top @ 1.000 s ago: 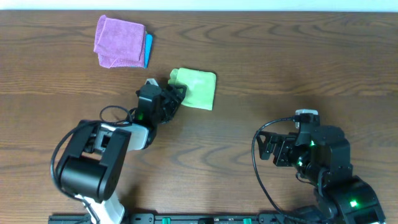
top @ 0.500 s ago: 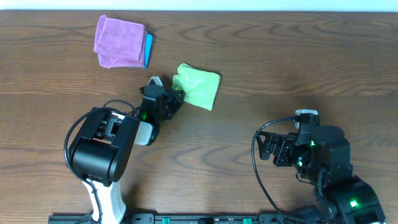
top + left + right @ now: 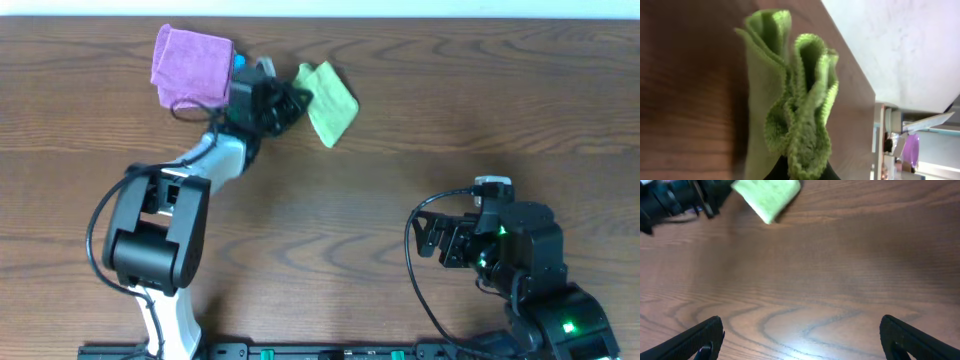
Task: Fold the cloth
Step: 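Carry the green cloth with the left gripper onto the pink cloth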
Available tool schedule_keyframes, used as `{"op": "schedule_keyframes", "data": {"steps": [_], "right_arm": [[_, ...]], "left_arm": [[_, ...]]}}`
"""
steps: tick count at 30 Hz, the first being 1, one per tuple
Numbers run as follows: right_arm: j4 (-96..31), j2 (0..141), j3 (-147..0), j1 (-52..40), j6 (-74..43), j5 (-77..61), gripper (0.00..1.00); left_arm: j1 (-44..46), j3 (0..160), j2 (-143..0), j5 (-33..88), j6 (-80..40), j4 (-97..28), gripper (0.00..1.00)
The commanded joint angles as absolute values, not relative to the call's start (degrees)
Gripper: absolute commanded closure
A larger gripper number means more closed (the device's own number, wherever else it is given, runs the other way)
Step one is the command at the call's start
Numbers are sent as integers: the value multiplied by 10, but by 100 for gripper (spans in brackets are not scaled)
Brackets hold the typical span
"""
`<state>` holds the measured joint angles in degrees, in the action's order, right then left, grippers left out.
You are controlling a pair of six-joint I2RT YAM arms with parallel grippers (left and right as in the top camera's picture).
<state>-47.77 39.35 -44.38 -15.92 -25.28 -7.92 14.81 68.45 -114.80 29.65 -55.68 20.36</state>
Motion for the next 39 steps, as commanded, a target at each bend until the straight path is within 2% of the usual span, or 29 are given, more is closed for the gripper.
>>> {"op": "schedule_keyframes", "data": {"steps": [1,5,10,25,39], "right_arm": [[-478,393,-441,-154,-261,-79,1],[-478,393,-441,-154,-261,-79,1],[-478,393,-441,-154,-261,-79,1],[-478,393,-441,-154,-261,-79,1],[-478,393,-441,-154,-261,-79,1]], "left_arm": [[126,771,-1119,307,-511,136,94],[102,848,-1119,305,-486,50,94],[70,909,-1119,303,-477,-1,94],[-30,920,-1119,349,-465,-24,94],[-74,920,-1088,371,-440,-39,94]]}}
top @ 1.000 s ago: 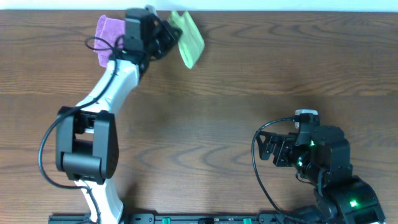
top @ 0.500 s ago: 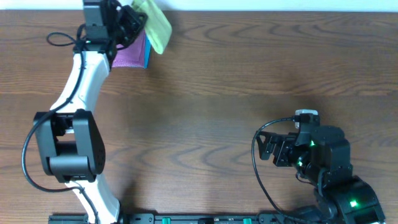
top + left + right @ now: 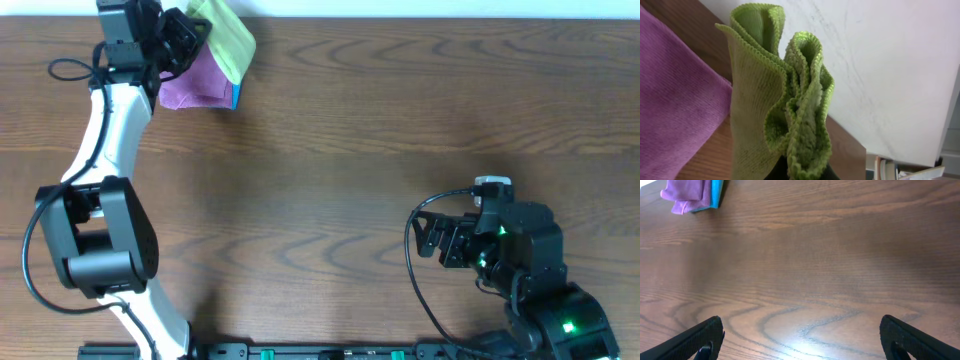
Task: Fold the cloth
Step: 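Carry the green cloth with the left gripper onto the pink cloth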
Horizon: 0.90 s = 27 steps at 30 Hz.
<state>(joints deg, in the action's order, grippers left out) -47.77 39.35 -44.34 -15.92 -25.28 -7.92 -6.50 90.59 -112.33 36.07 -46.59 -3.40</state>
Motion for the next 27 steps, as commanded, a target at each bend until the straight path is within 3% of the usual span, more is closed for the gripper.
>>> {"op": "schedule_keyframes", "data": {"steps": [1,9,27], "right_arm": [[-478,393,-441,-154,-261,-79,1],[-478,393,-441,-154,-261,-79,1],[-478,393,-441,-154,-261,-79,1]], "left_arm": [[-76,920,-1085,367,-436,-48,94],[-82,920,-1086,325,-387,-103,94],[-71,920,-1106,289,-417,7,94]]}}
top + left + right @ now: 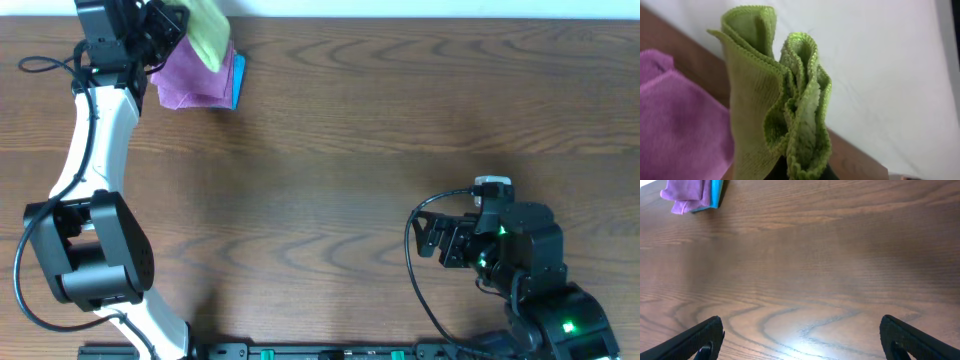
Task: Fold the cloth
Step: 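Carry the green cloth with the left gripper onto the pink cloth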
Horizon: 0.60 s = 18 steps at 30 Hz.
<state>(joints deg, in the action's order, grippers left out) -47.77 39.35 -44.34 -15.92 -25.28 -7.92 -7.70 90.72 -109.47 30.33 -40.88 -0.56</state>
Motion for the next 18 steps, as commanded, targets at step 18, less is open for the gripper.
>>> {"op": "schedule_keyframes", "data": {"steps": [18], "right_arm": [[-478,393,-441,-154,-261,-79,1]], "left_arm": [[-66,920,-1172,254,-432,-17,94]]}}
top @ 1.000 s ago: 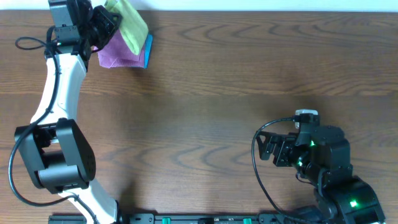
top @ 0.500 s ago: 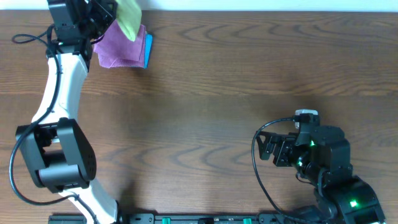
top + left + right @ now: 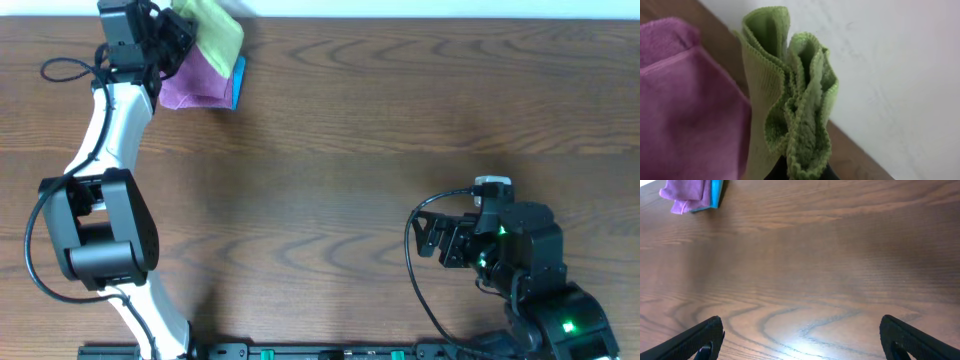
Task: Fold the cloth
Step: 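Carry the green cloth with the left gripper onto the pink cloth, then lower the green cloth onto the pink stack and open left gripper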
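Note:
The folded green cloth (image 3: 213,33) hangs bunched in my left gripper (image 3: 178,33), which is shut on it at the table's far left corner; in the left wrist view its ruffled folds (image 3: 792,110) rise from the jaws. It hovers over a folded purple cloth (image 3: 190,82) that lies on a blue cloth (image 3: 237,82). My right gripper (image 3: 800,342) stands open over bare wood at the near right, holding nothing.
The purple and blue pile (image 3: 690,194) shows far off in the right wrist view. The table's far edge (image 3: 400,17) meets a white wall just behind the pile. The left arm (image 3: 110,130) stretches along the left side.
My left gripper, still shut on the green cloth, has shifted slightly right, so the cloth now hangs over the pile's right part. The right arm has not moved.
My left gripper held the folded green cloth at the table's far middle, beside the purple cloth. Later it had the green cloth above the purple and blue pile at the far left corner, and it has stayed there with small shifts. The right gripper stayed open throughout.

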Available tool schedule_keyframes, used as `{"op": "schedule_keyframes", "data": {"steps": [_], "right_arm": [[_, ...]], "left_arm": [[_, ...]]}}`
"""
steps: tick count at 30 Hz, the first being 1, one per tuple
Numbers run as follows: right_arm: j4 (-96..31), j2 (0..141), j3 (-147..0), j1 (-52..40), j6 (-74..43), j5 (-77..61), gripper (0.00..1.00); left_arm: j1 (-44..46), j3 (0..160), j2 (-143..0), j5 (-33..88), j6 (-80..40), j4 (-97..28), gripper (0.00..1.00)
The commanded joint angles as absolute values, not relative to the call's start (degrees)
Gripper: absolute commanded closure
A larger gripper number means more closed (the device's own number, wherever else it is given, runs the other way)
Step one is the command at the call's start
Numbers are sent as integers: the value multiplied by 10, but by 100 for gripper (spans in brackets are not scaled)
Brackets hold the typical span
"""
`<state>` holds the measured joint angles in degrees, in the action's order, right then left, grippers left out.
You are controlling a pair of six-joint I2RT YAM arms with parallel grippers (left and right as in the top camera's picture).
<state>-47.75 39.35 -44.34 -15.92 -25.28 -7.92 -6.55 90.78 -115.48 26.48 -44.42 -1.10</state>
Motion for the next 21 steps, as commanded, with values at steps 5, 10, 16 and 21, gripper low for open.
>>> {"op": "schedule_keyframes", "data": {"steps": [5,10,16,21], "right_arm": [[-478,393,-441,-154,-261,-79,1],[-478,393,-441,-154,-261,-79,1],[-478,393,-441,-154,-261,-79,1],[-478,393,-441,-154,-261,-79,1]], "left_arm": [[-68,920,-1177,223,-408,-52,94],[-68,920,-1178,173,-375,-93,94],[-68,920,-1194,140,-357,-107,94],[-68,920,-1224,131,-357,-107,94]]}}
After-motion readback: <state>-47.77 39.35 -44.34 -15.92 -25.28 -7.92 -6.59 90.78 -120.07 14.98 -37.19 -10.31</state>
